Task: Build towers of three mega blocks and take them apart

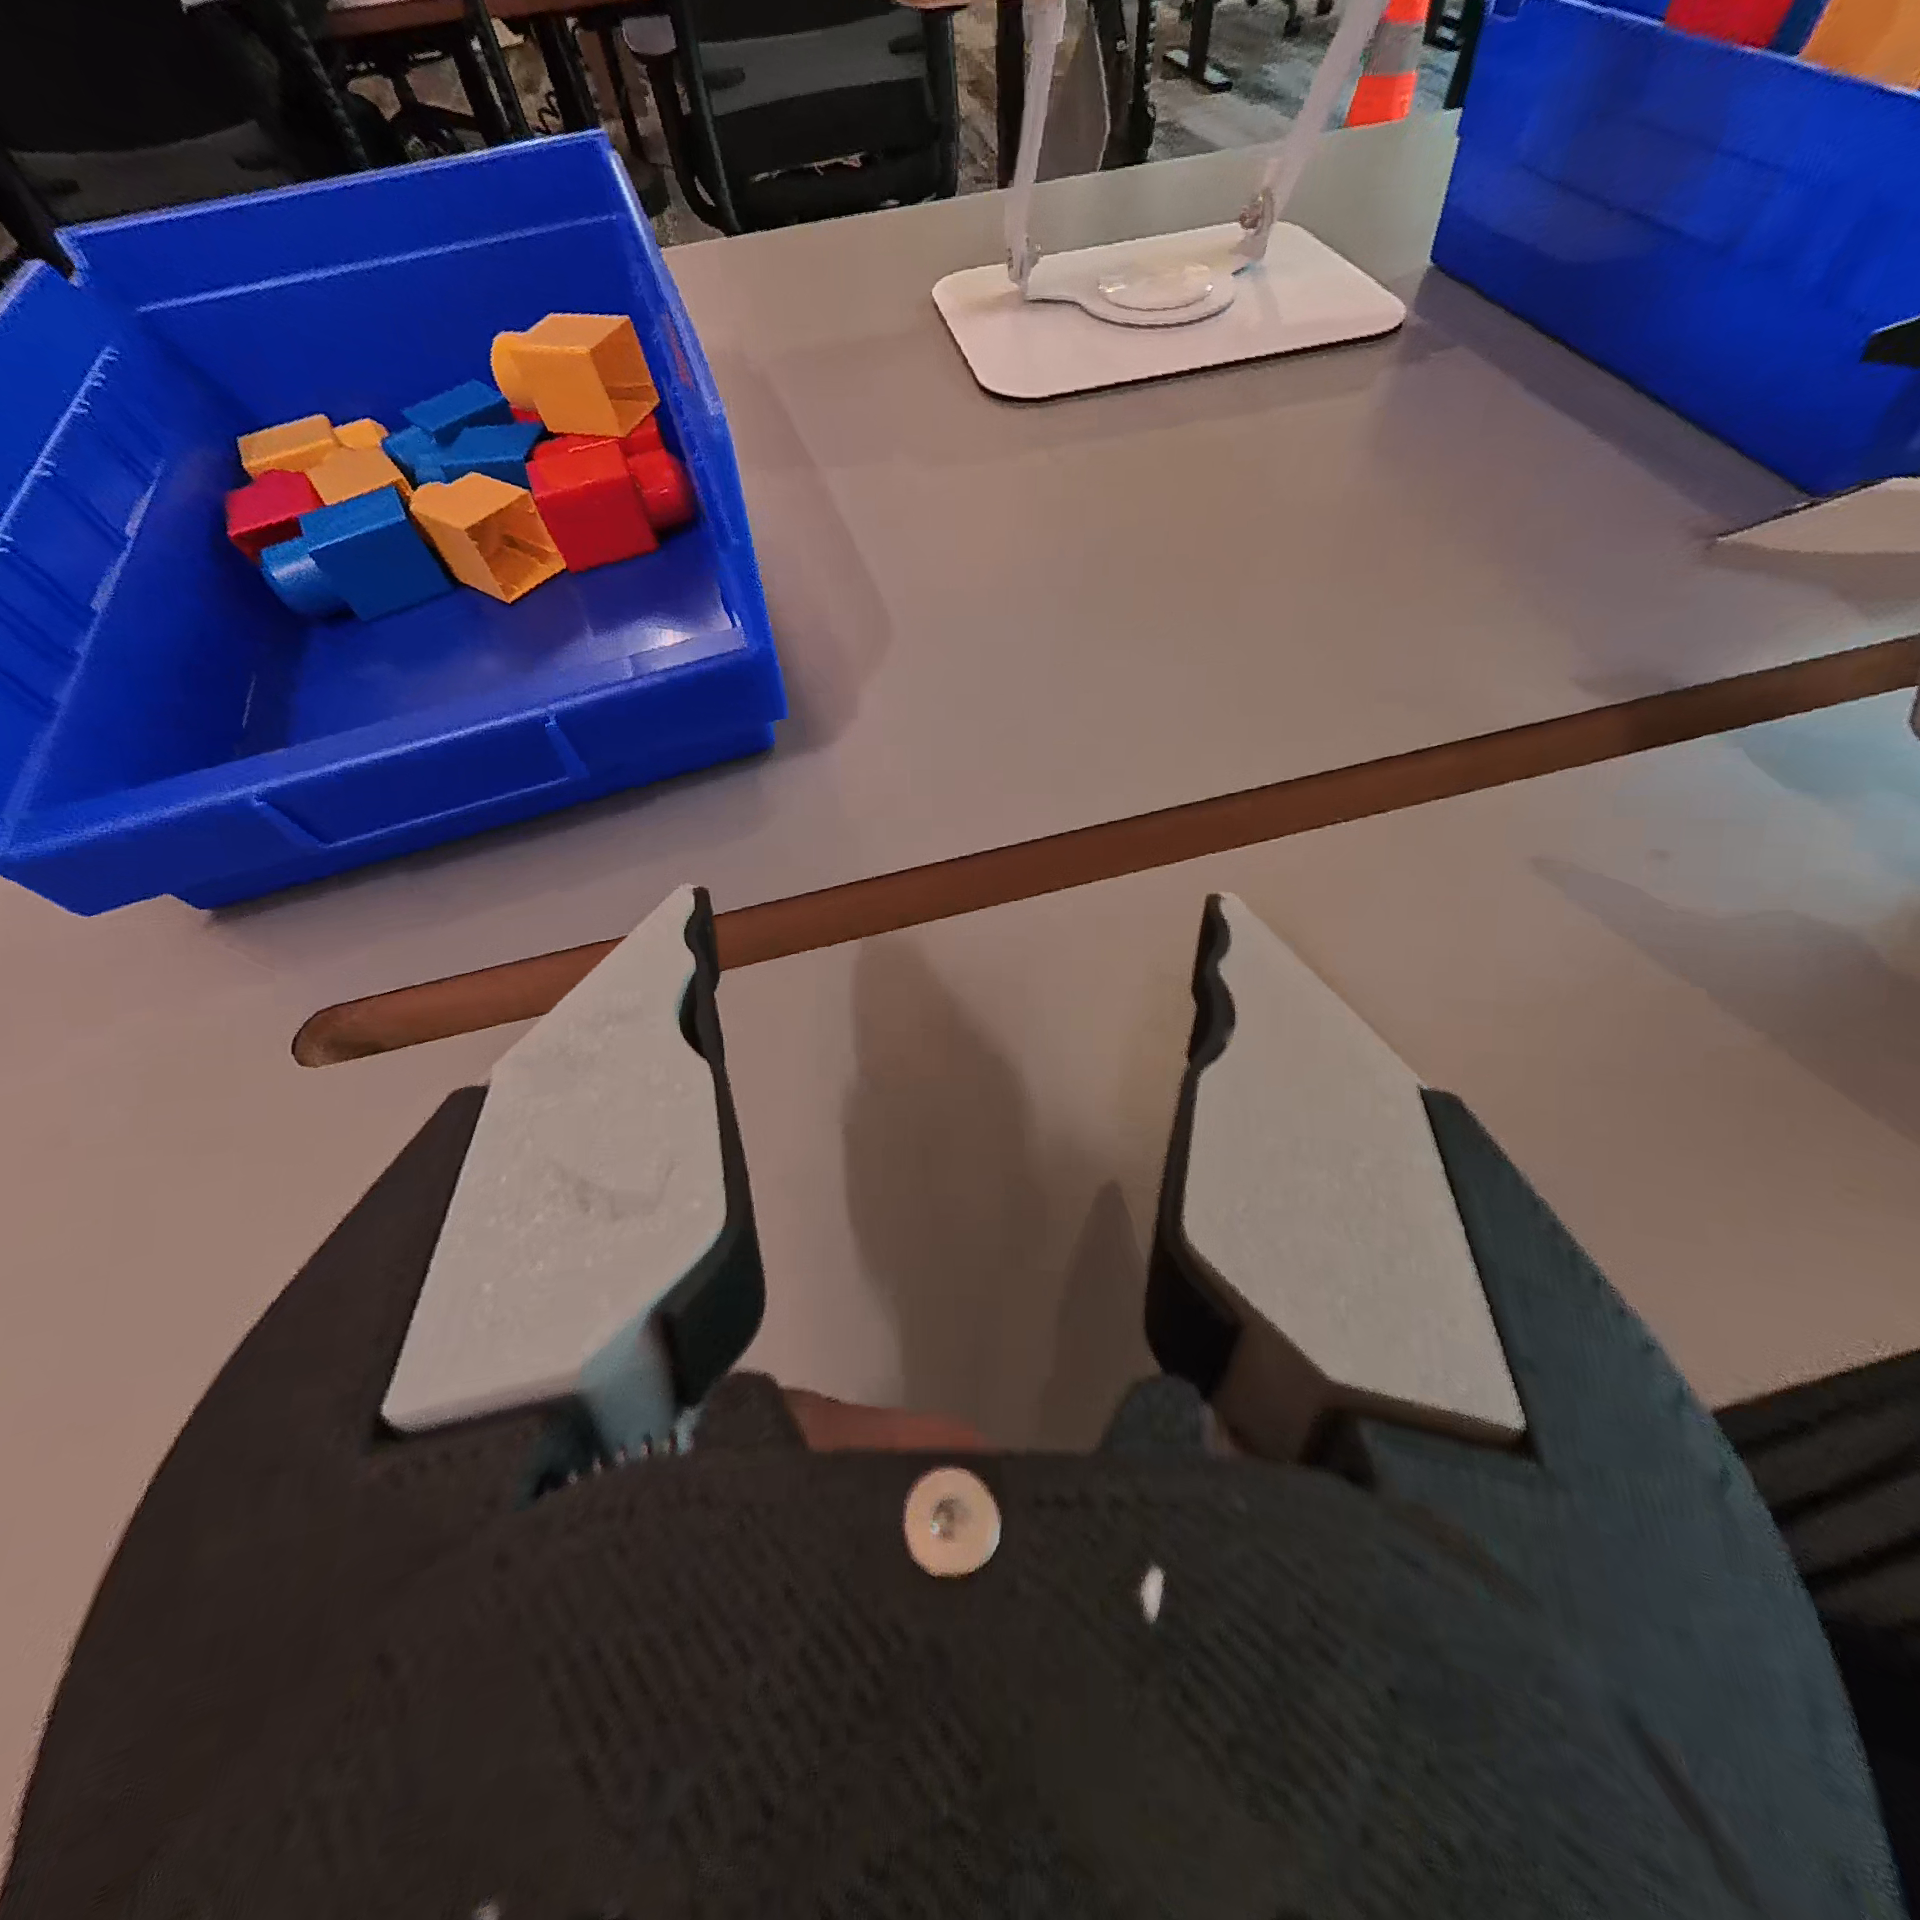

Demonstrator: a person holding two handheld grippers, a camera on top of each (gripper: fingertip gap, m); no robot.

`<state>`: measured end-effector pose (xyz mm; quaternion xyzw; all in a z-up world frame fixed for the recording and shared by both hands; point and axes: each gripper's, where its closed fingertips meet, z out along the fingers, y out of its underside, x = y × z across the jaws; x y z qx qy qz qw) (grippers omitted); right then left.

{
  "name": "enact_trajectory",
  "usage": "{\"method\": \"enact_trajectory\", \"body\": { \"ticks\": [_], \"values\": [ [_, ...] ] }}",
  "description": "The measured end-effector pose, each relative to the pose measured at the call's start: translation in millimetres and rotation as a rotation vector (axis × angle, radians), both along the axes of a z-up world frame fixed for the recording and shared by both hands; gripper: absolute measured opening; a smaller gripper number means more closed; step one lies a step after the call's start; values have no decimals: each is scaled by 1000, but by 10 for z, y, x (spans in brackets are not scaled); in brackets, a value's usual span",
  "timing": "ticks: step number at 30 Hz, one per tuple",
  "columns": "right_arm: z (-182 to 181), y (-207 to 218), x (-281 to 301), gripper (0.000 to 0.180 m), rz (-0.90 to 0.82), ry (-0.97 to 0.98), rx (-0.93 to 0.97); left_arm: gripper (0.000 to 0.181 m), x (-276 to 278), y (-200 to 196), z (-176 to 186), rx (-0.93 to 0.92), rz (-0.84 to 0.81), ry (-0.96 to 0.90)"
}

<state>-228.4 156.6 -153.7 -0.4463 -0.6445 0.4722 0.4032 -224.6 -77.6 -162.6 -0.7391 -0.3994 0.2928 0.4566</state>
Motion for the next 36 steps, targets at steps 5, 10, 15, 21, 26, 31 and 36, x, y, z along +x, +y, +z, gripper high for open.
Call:
{"method": "enact_trajectory", "body": {
  "ticks": [5,10,15,21,26,31,36],
  "values": [
    [11,3,-2,92,-7,9,5,91,27,69,-31,-18,-18,-1],
    [41,18,12,92,-25,36,17,91,121,153,27,-44,-37,31],
    [112,30,53,92,-35,90,19,91,177,226,111,-41,-55,50],
    [99,28,48,92,-38,85,26,91,165,233,89,-46,-59,47],
    [67,19,31,92,-34,64,33,91,126,186,65,-44,-51,40],
    [54,12,25,92,-31,56,37,91,96,135,81,-35,-40,39],
    [61,0,33,91,-25,63,41,91,96,121,105,-34,-38,47]
  ]
}}
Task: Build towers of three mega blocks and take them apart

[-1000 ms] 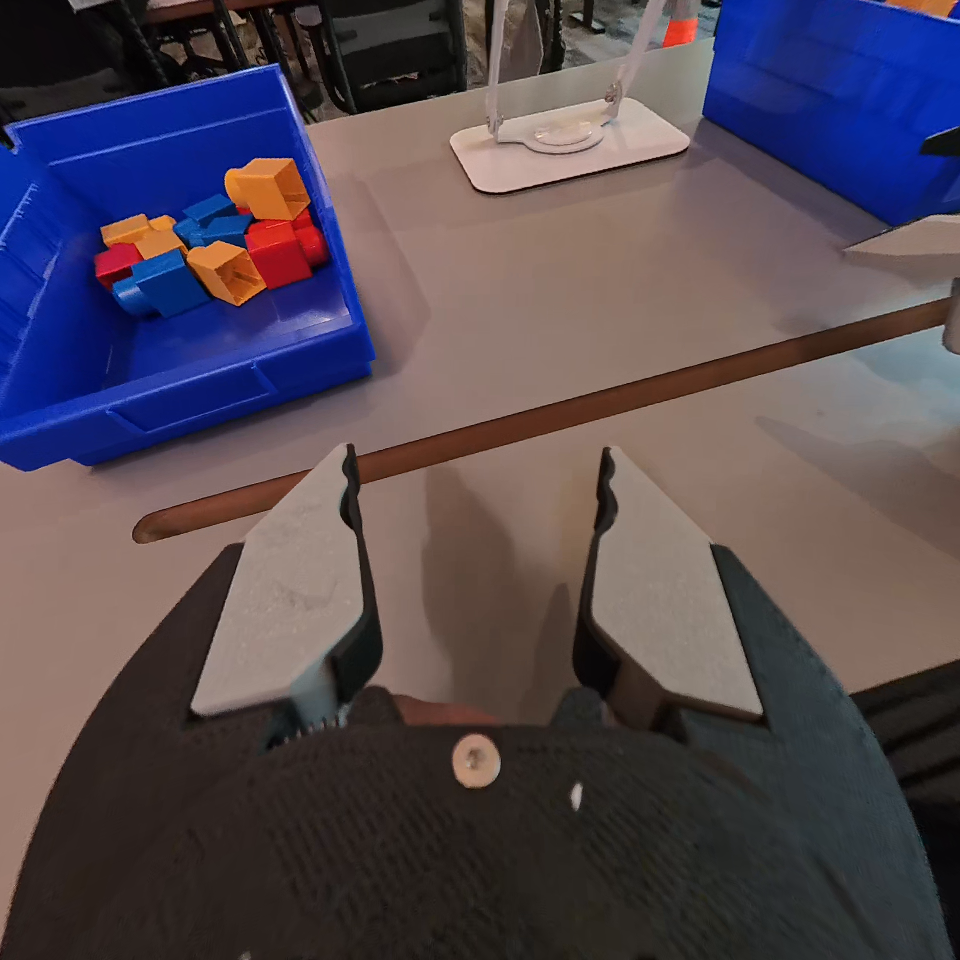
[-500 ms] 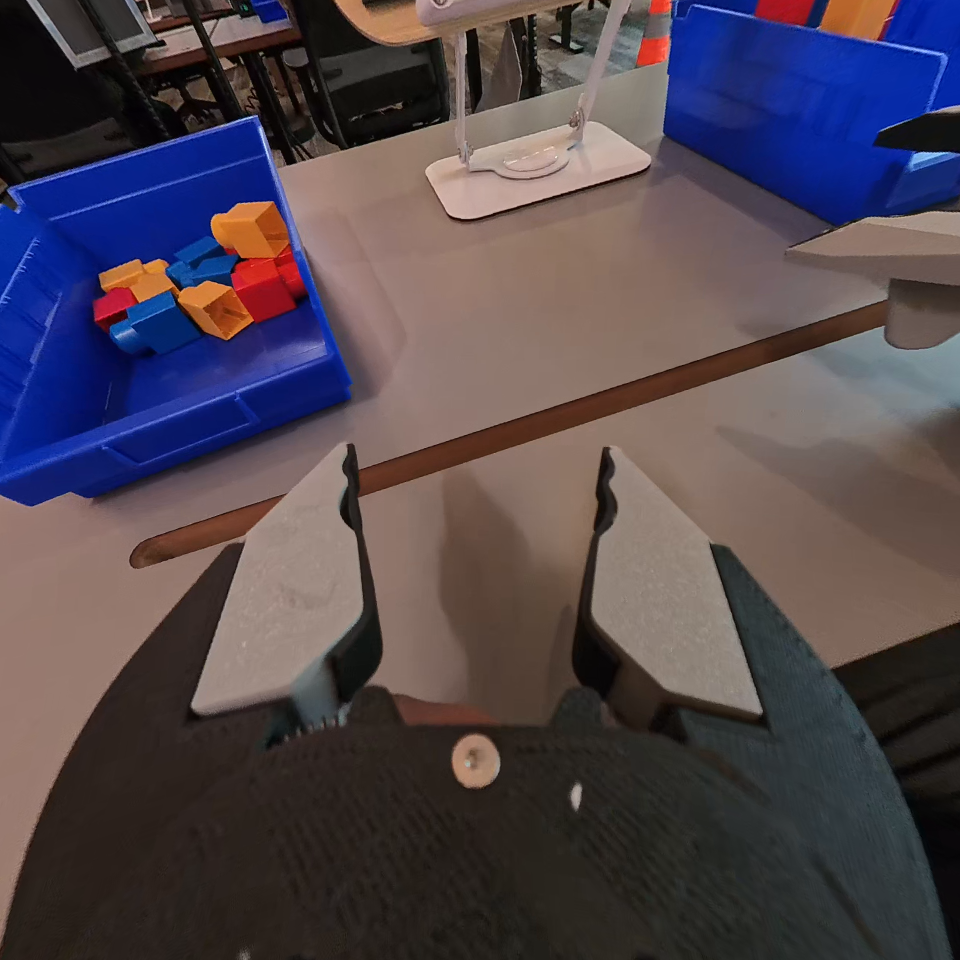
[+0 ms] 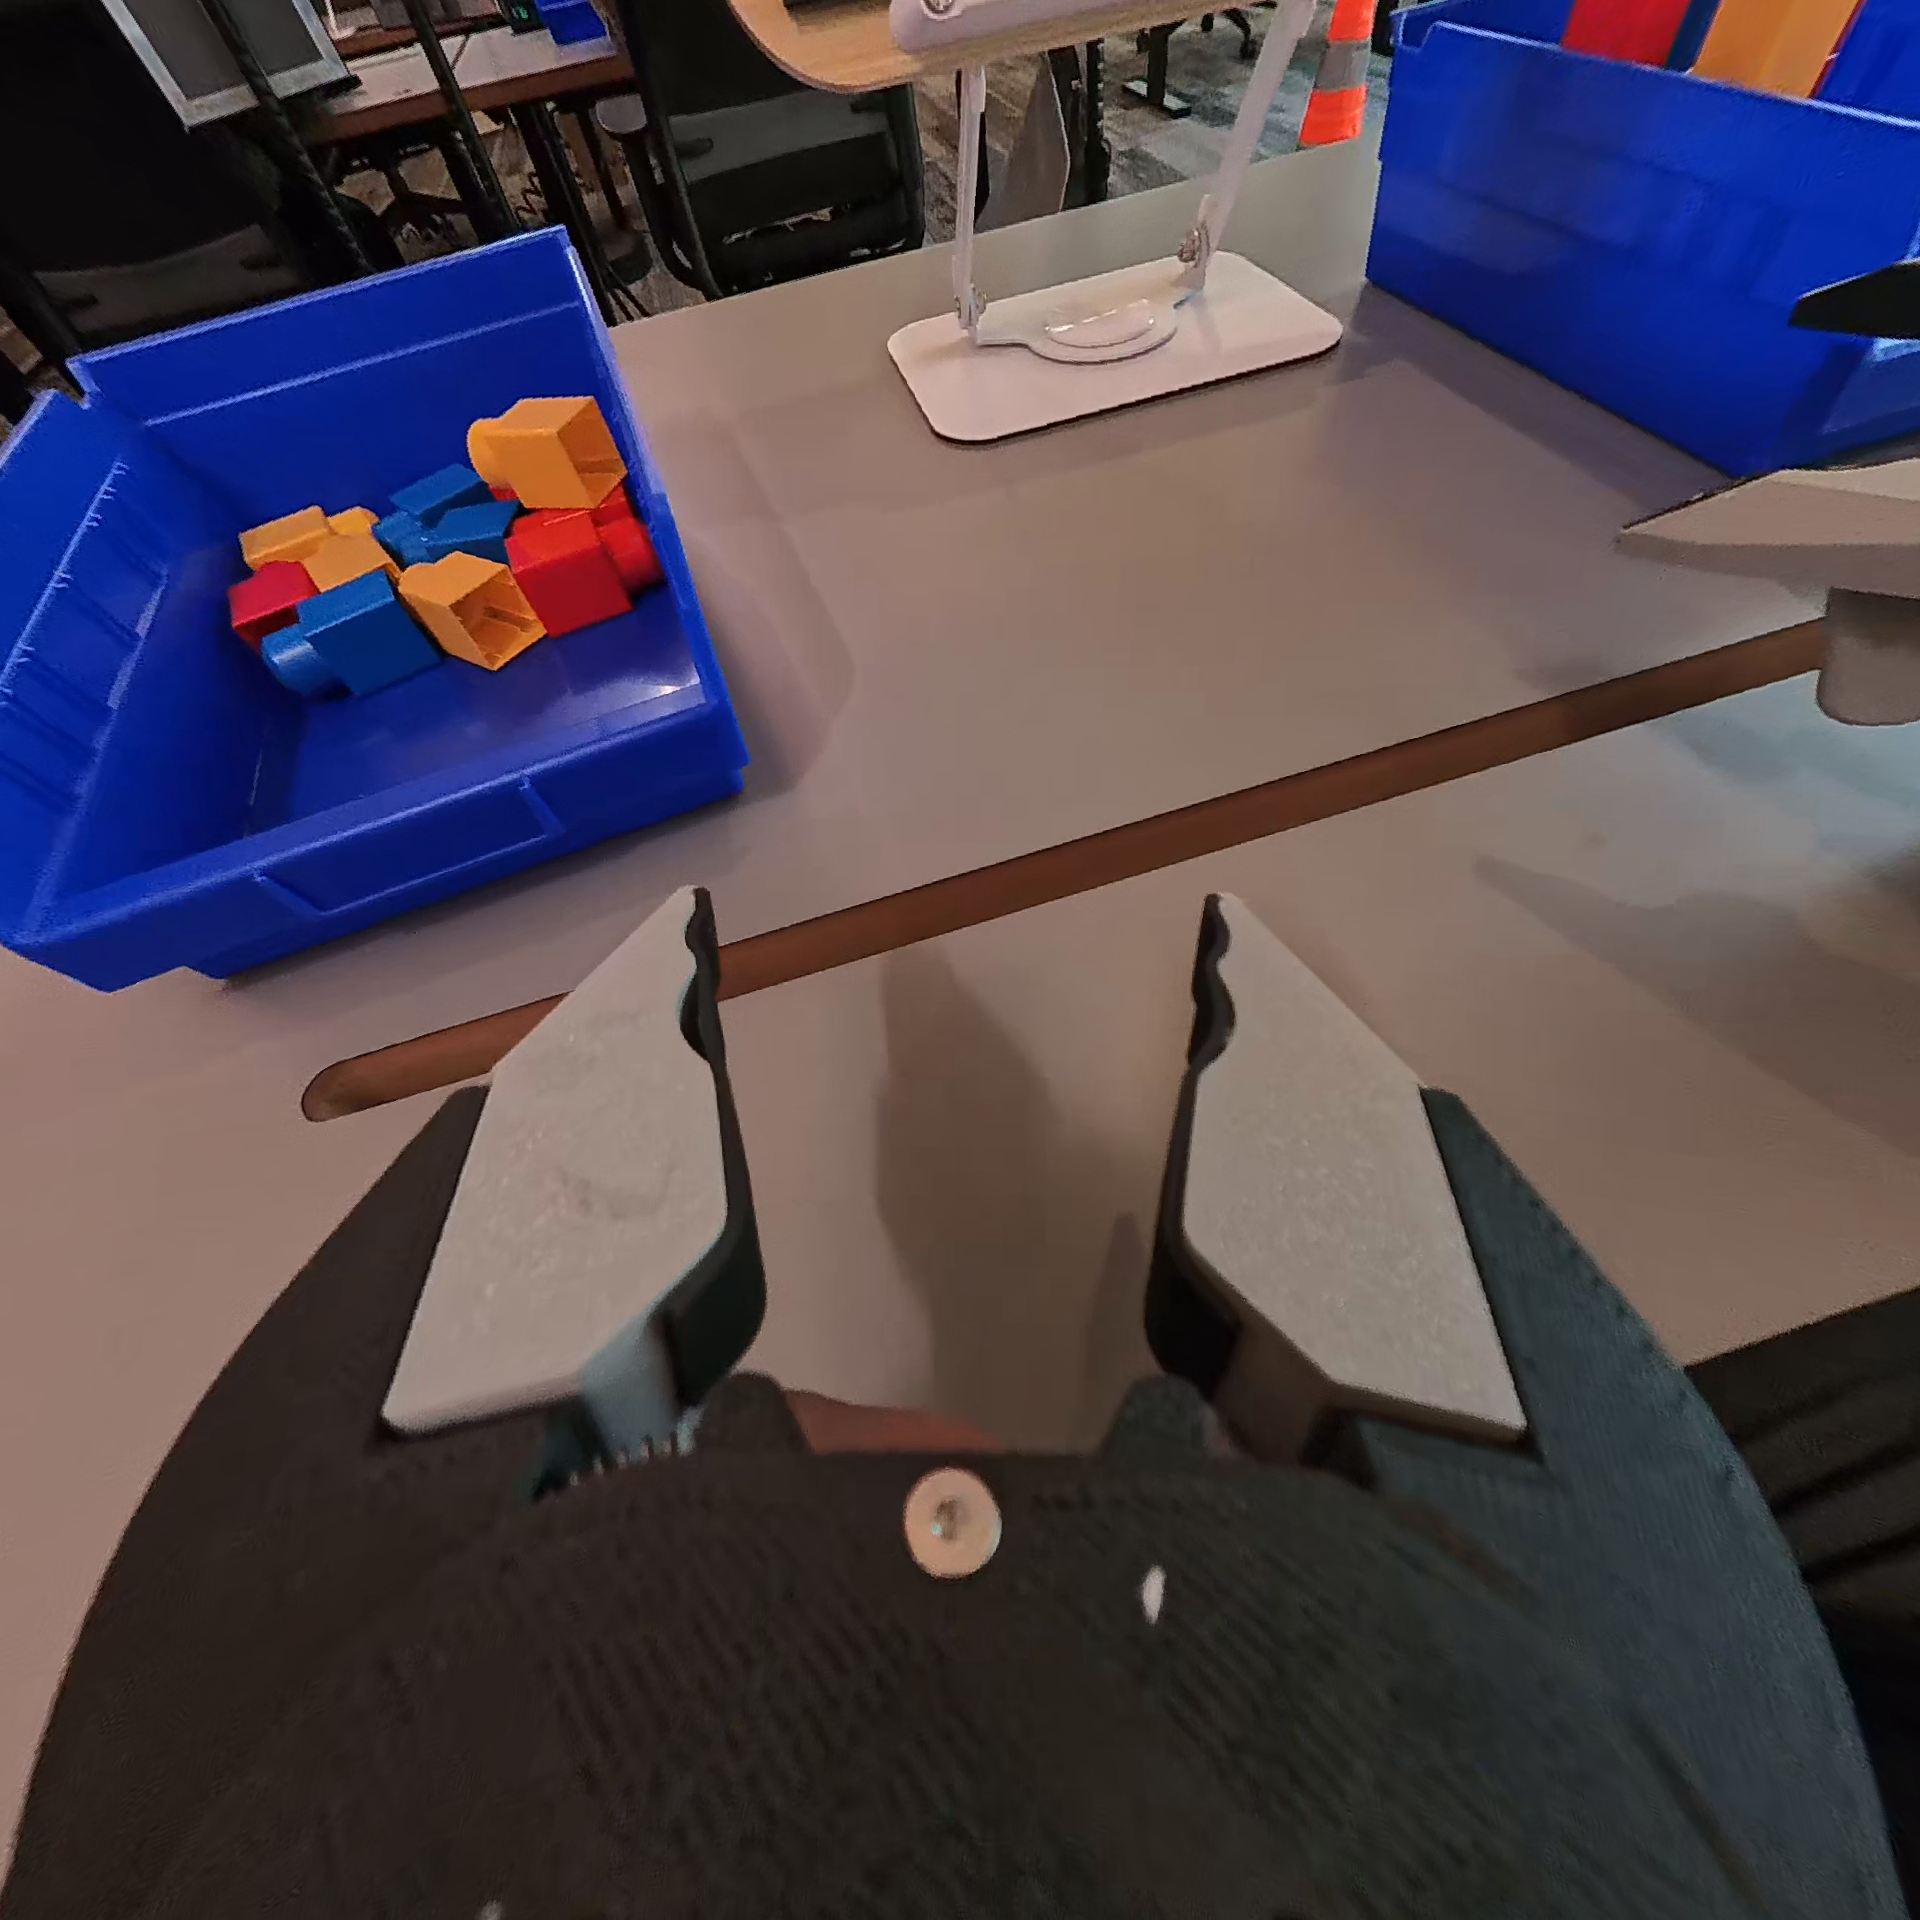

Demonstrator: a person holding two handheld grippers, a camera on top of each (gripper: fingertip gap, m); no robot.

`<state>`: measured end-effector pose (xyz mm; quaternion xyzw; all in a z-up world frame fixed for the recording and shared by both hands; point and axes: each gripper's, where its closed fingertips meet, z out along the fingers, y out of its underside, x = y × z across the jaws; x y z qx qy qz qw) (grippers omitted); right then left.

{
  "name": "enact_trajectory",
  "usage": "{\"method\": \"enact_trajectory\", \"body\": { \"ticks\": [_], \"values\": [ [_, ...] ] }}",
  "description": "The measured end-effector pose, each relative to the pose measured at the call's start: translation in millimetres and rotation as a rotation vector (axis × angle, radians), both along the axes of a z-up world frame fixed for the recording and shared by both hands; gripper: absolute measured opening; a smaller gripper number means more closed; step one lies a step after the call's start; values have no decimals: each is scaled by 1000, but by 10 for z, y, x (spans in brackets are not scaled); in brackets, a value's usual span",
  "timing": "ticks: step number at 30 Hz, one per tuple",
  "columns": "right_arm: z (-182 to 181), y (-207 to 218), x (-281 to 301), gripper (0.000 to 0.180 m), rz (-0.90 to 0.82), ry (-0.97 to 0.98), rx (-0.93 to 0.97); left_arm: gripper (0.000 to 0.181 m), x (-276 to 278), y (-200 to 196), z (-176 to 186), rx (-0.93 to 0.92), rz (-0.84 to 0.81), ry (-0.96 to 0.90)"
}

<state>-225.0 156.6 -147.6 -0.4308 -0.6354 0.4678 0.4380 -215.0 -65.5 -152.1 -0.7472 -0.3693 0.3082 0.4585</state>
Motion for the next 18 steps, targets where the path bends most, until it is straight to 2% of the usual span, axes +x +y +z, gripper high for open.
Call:
{"method": "enact_trajectory", "body": {
  "ticks": [18],
  "values": [
    [4,-1,2,91,-1,1,1,91,-17,-26,-6,-4,2,2]
  ]
}}
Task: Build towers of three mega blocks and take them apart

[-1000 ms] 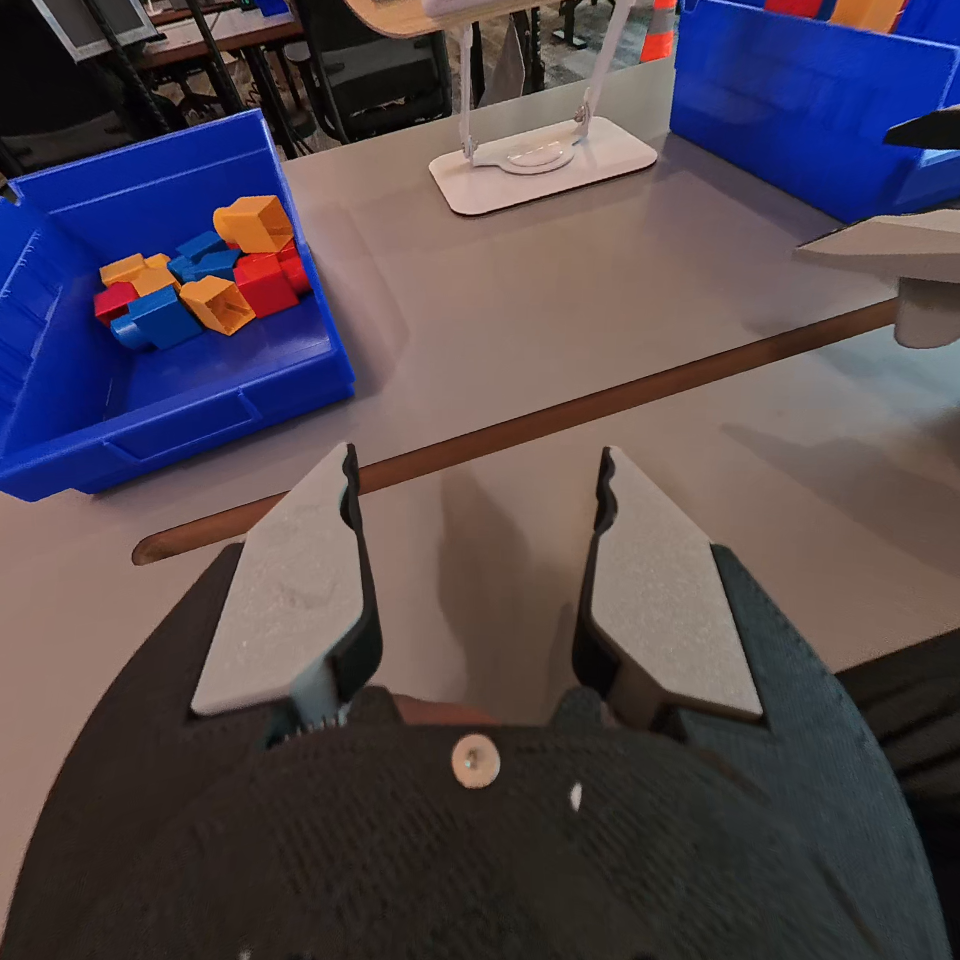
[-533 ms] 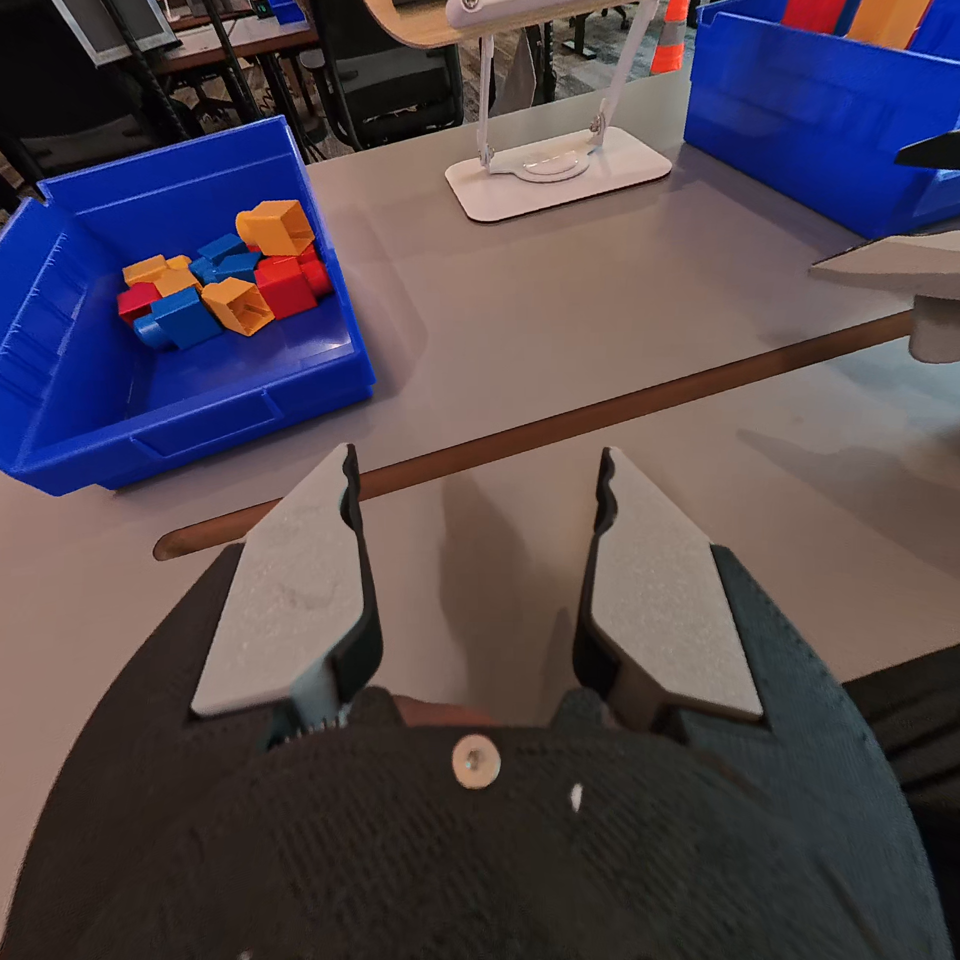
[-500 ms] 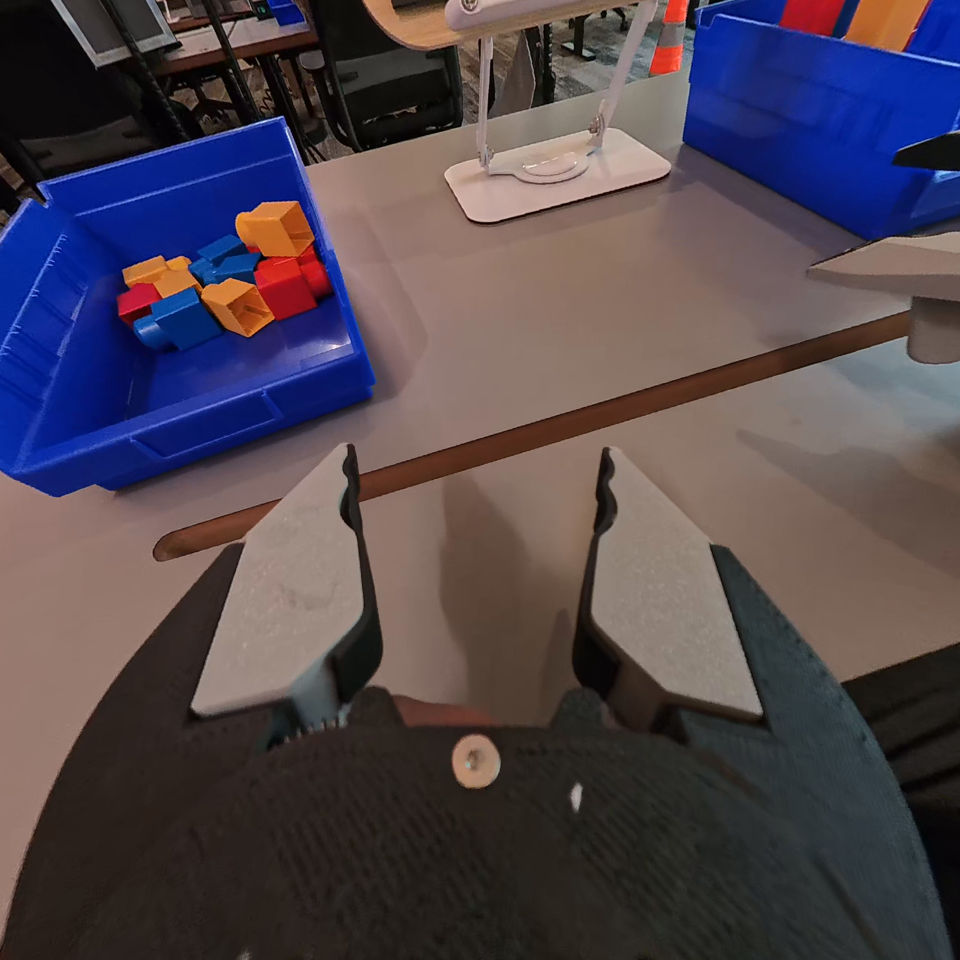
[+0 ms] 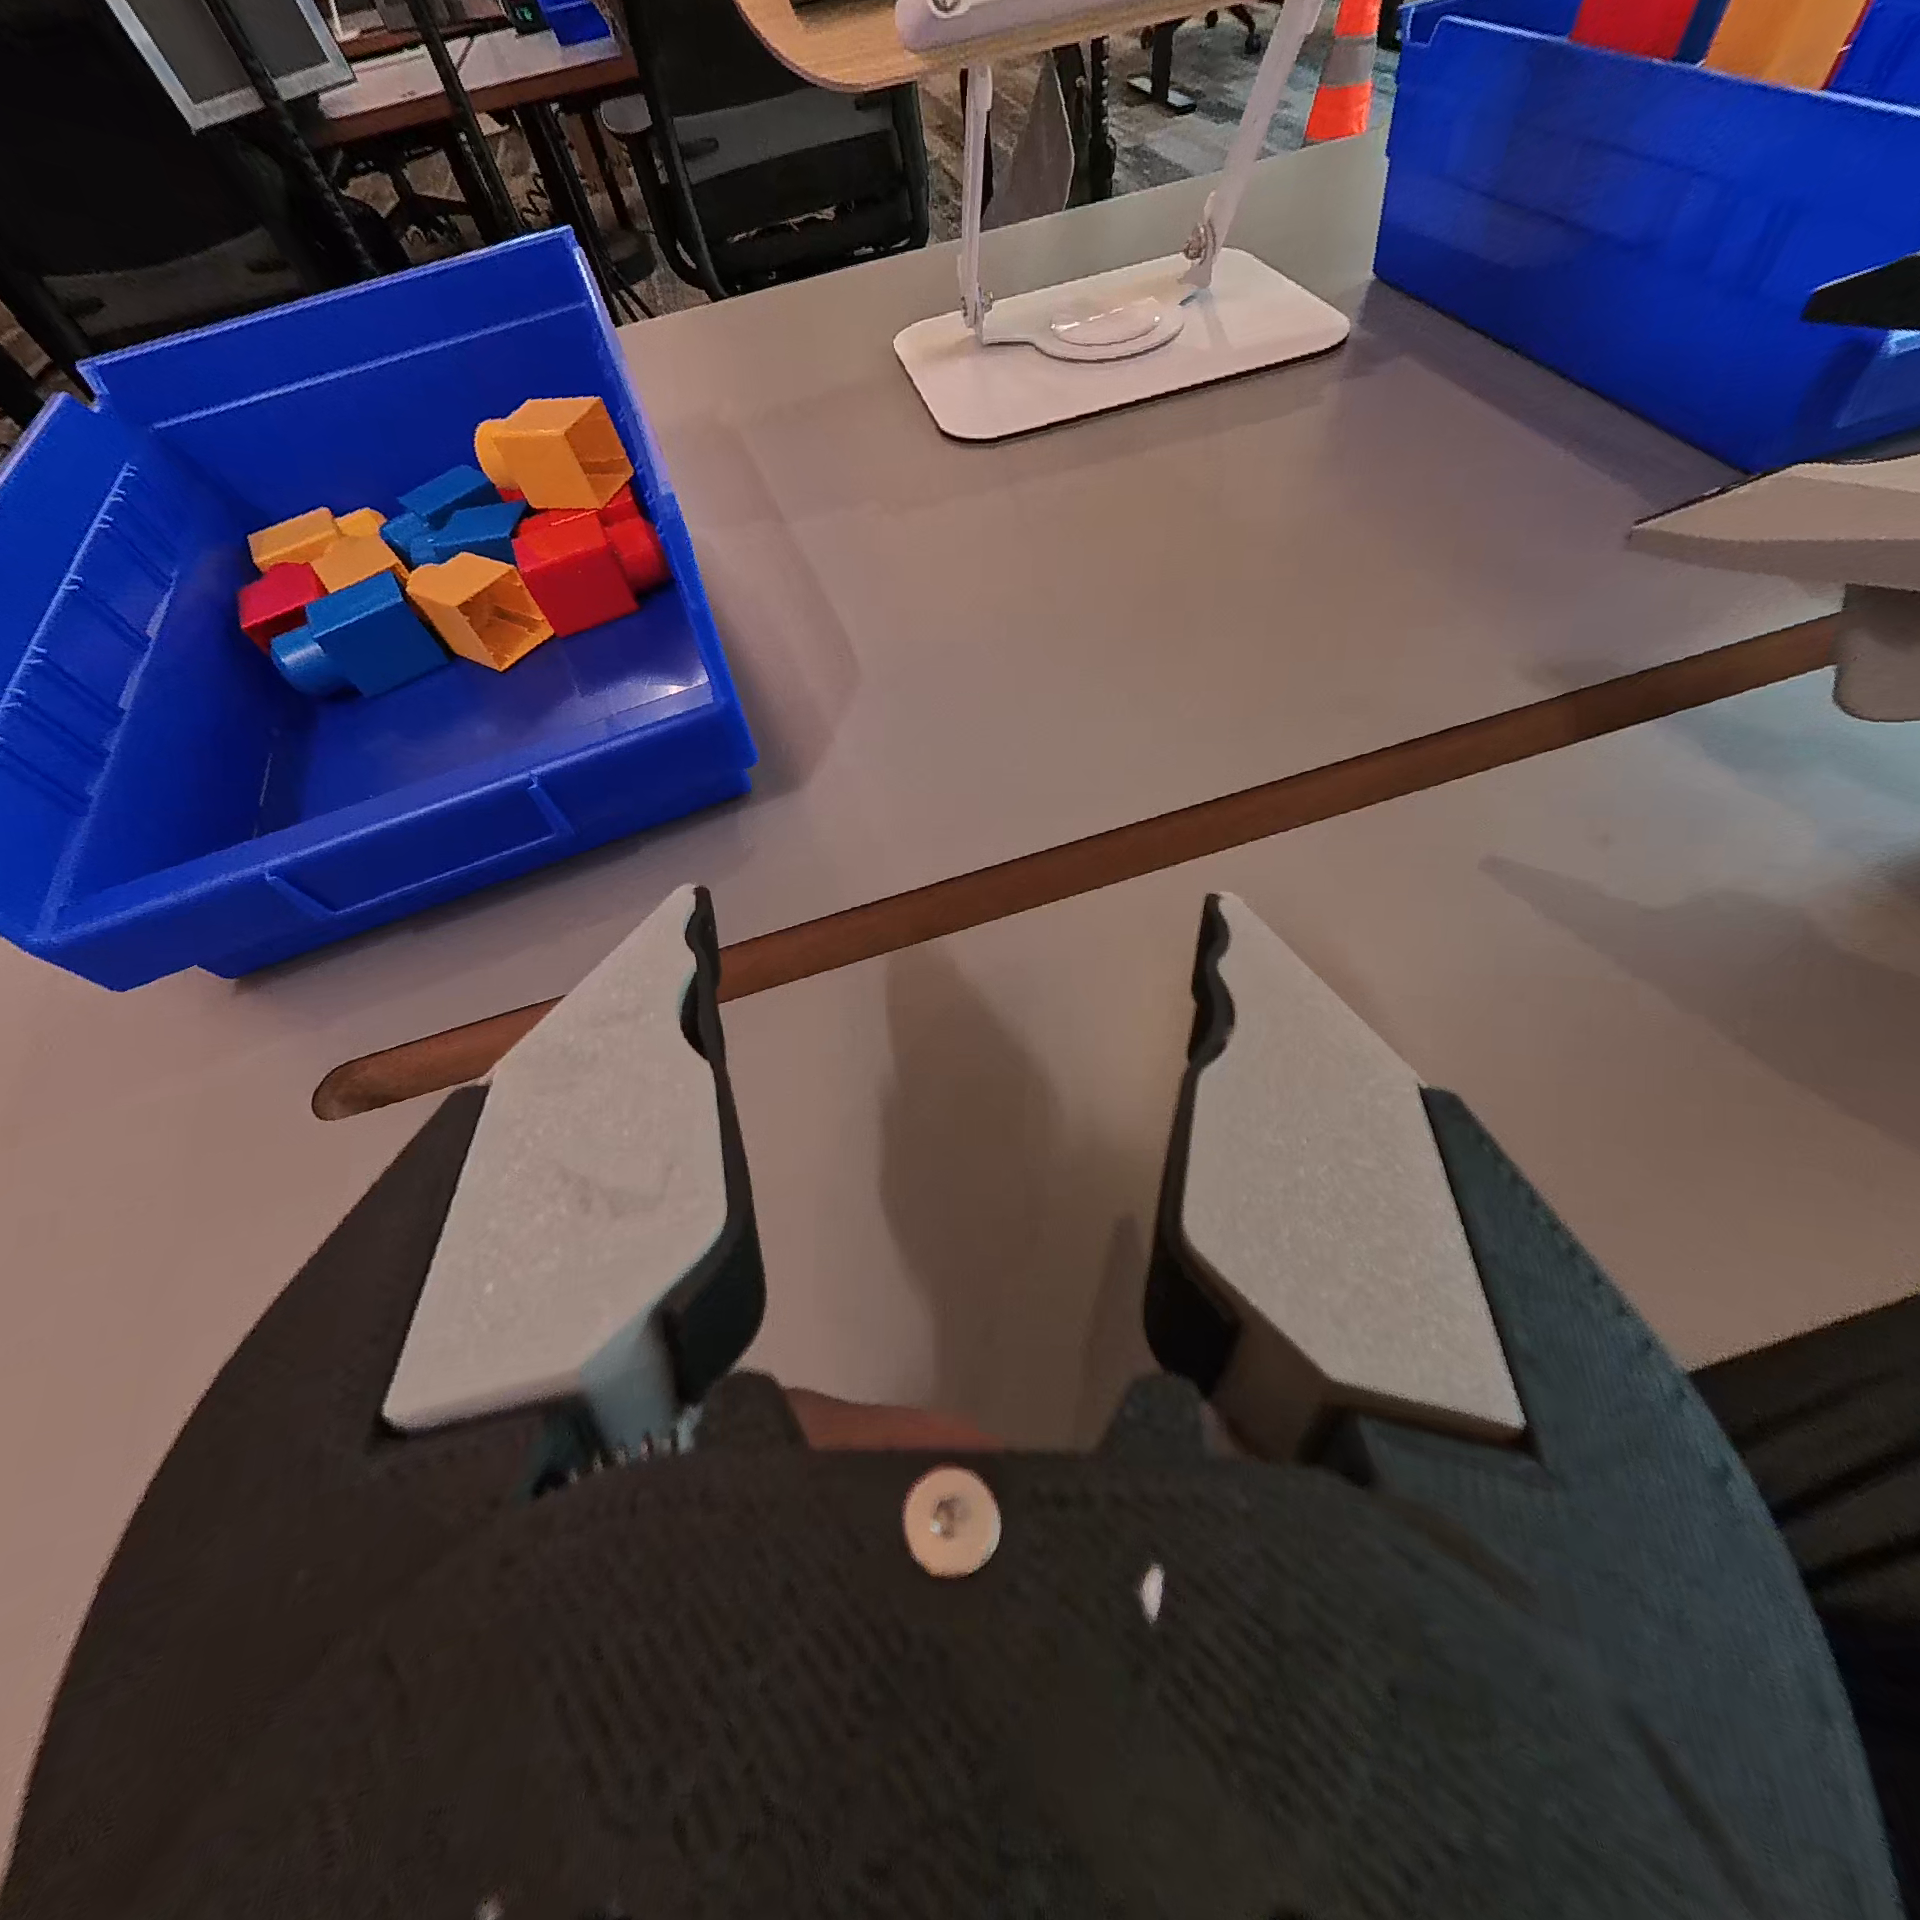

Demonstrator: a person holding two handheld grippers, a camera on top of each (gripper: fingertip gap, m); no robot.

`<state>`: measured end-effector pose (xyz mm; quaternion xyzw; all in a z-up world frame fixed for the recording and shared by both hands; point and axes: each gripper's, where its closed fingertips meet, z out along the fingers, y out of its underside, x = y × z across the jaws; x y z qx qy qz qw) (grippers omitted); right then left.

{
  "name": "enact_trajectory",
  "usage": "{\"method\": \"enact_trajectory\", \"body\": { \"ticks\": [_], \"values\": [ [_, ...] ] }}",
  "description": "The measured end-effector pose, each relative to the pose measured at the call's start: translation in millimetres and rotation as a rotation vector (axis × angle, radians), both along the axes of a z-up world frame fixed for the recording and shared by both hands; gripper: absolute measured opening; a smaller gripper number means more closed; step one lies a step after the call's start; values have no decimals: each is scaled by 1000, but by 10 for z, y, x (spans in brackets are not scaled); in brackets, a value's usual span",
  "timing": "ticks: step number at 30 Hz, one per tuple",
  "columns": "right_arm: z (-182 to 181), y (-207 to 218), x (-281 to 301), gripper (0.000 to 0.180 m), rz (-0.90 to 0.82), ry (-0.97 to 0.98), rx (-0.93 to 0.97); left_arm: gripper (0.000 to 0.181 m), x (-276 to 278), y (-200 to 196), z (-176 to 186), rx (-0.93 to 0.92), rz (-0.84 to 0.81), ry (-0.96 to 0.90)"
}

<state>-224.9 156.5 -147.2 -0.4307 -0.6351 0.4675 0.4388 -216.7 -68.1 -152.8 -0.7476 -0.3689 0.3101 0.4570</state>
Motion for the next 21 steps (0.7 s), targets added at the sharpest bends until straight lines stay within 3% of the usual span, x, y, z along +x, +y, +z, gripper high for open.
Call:
{"method": "enact_trajectory", "body": {
  "ticks": [13,21],
  "values": [
    [-5,-9,-2,91,2,-3,7,91,-98,-166,76,62,26,-19],
    [2,1,0,88,6,-3,-13,86,-519,-413,463,104,101,41]
  ]
}}
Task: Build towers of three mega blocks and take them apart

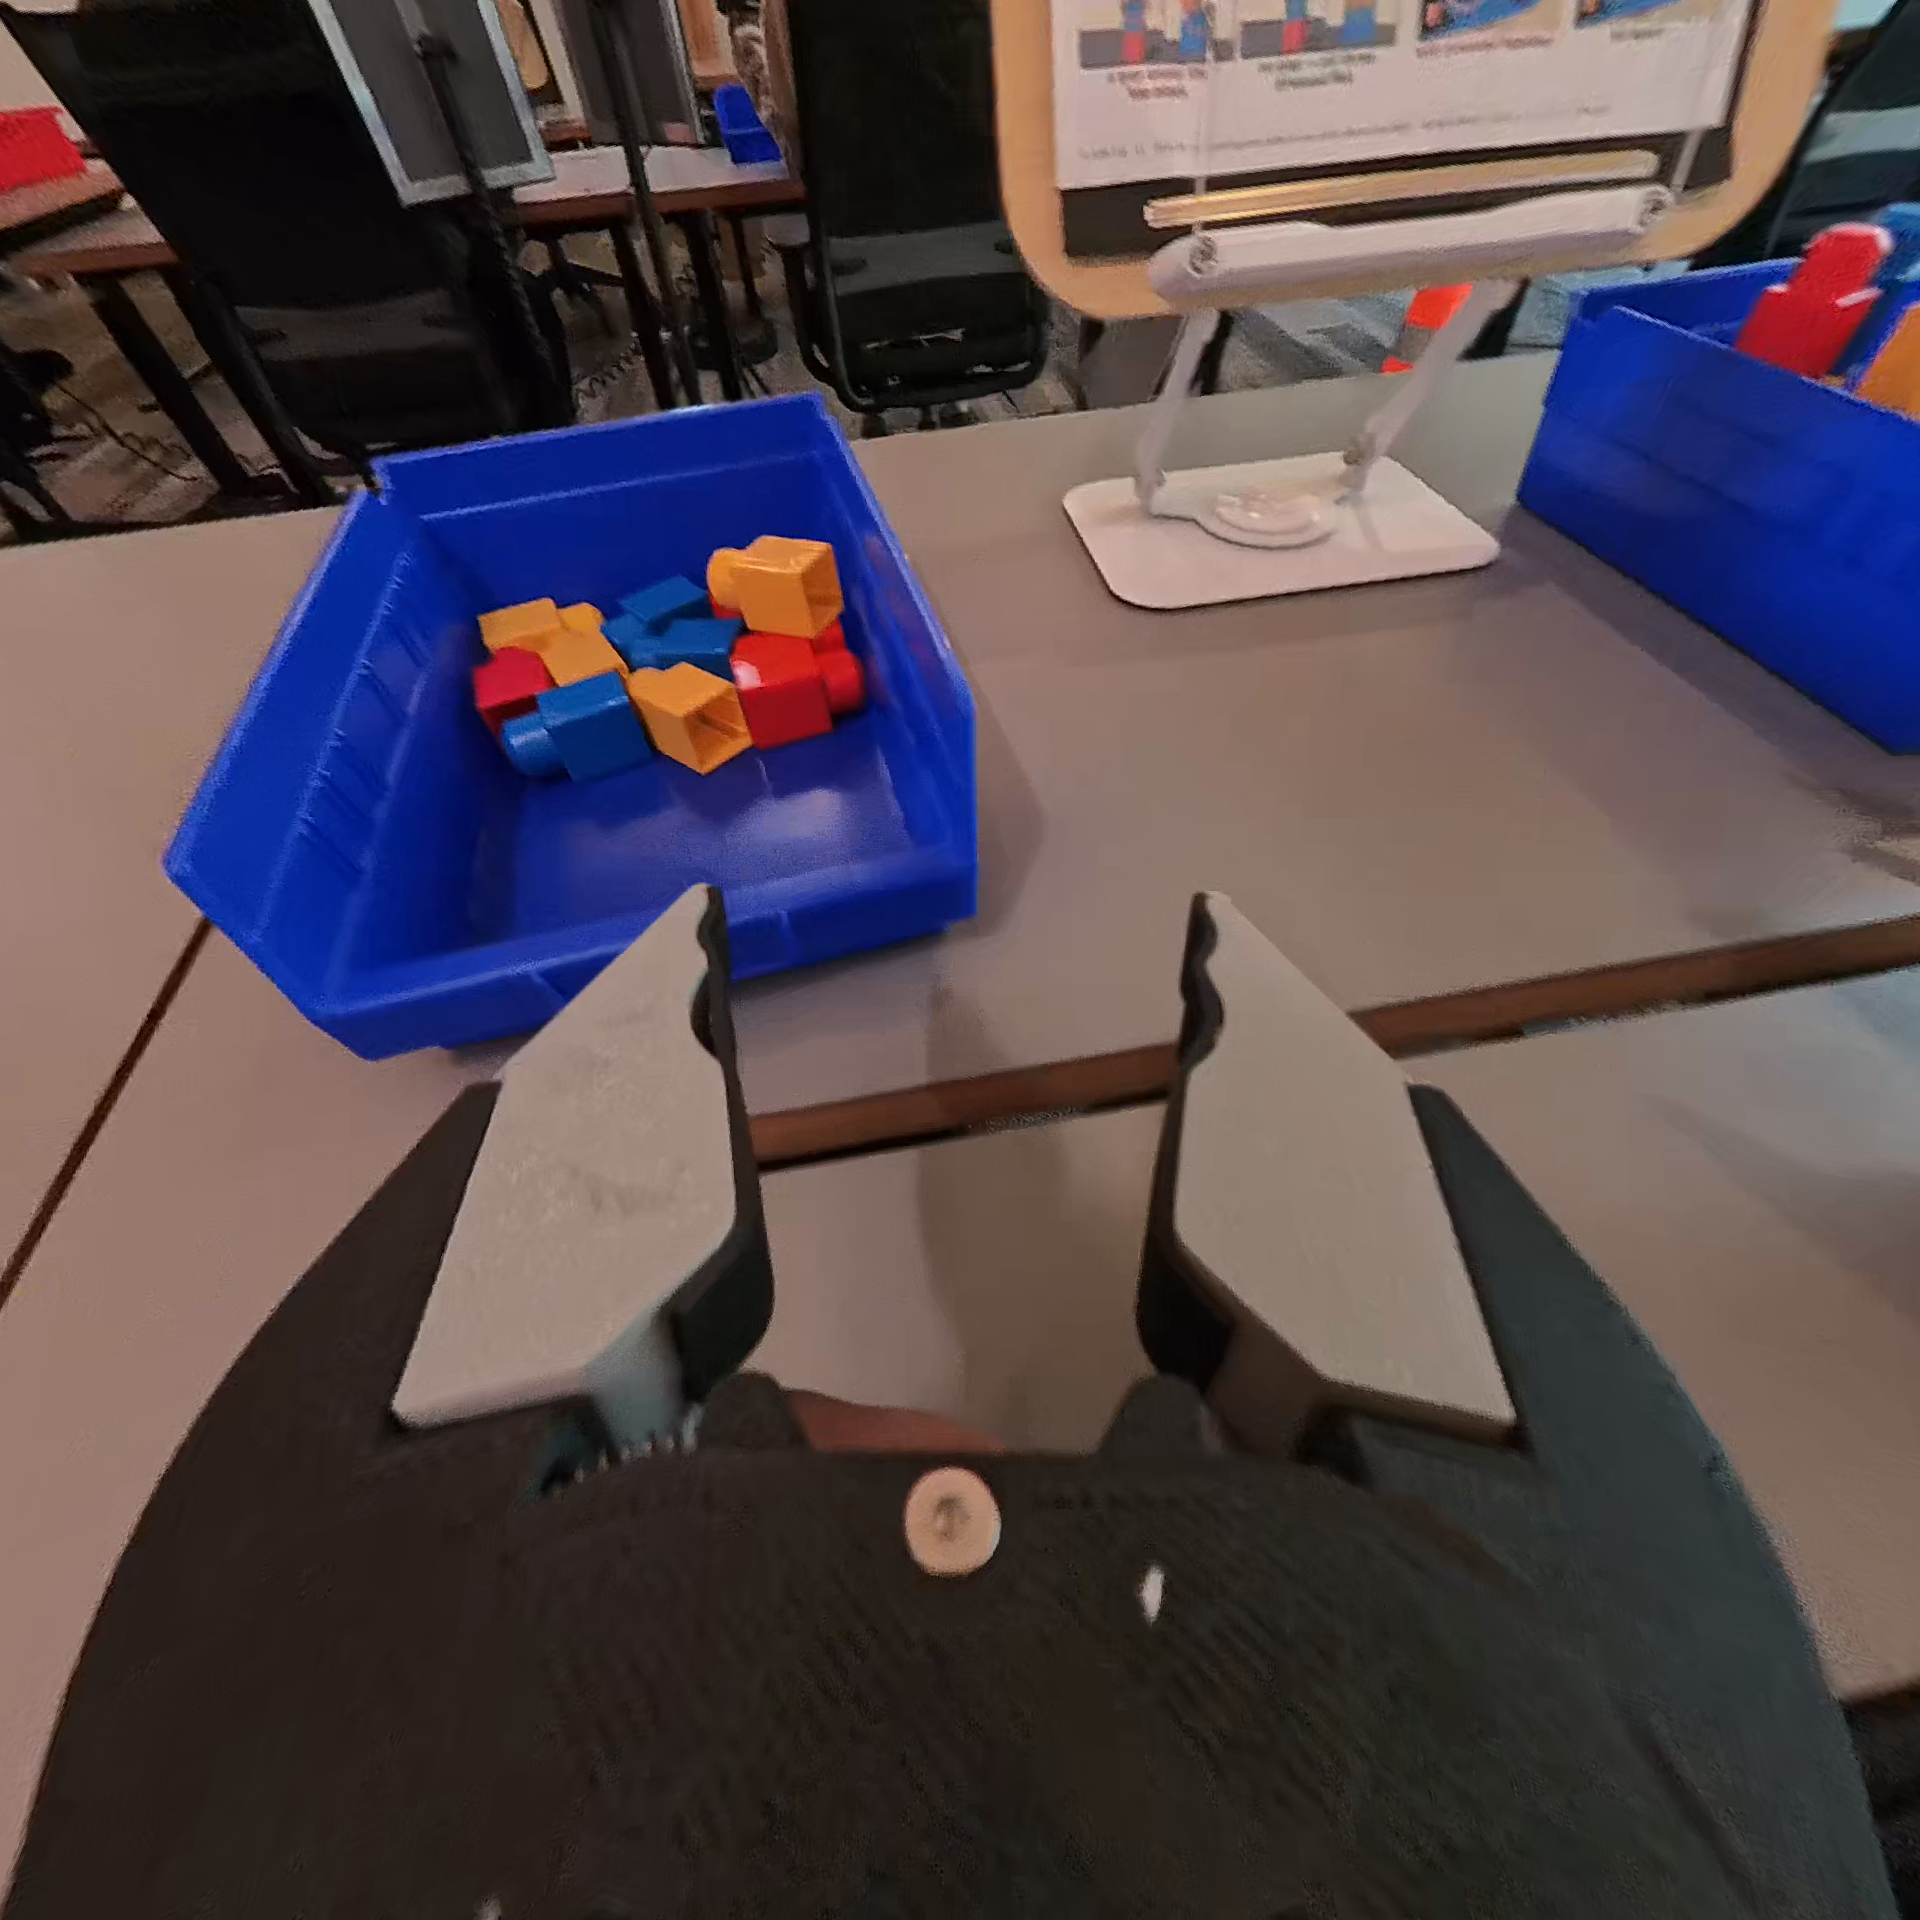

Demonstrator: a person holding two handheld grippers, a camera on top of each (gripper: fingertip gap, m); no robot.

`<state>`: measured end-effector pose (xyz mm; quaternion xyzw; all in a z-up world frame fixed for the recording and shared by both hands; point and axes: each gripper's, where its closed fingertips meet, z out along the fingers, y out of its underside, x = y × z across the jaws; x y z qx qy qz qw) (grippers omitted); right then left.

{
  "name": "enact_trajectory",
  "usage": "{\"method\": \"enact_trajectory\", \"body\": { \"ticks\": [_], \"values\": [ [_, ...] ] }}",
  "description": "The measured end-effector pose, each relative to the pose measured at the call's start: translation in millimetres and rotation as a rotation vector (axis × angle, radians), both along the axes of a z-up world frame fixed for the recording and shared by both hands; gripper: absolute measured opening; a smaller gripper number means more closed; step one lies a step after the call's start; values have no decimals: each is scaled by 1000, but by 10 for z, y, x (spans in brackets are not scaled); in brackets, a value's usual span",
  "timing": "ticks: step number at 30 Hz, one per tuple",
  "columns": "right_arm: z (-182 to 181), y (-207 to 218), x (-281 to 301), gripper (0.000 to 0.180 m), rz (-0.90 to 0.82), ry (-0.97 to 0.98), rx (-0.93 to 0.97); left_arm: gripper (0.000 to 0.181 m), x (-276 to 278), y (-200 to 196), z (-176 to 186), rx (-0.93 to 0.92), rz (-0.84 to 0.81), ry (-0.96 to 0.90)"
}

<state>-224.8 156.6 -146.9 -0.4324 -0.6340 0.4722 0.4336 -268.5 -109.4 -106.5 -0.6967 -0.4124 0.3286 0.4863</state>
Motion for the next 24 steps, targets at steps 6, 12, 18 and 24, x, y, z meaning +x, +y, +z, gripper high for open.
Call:
{"method": "enact_trajectory", "body": {
  "ticks": [6,12,18,24],
  "values": [
    [-5,12,-6,87,3,-8,-18,84,-569,-144,175,50,48,-70],
    [-7,6,-5,87,2,-7,-9,78,-1140,-211,-5,-16,102,-214],
    [-10,8,-6,87,10,-13,-23,53,-1349,-240,-469,-110,122,-404],
    [-10,4,-4,87,14,-13,-25,33,-1327,-448,-873,-236,128,-532]
  ]
}}
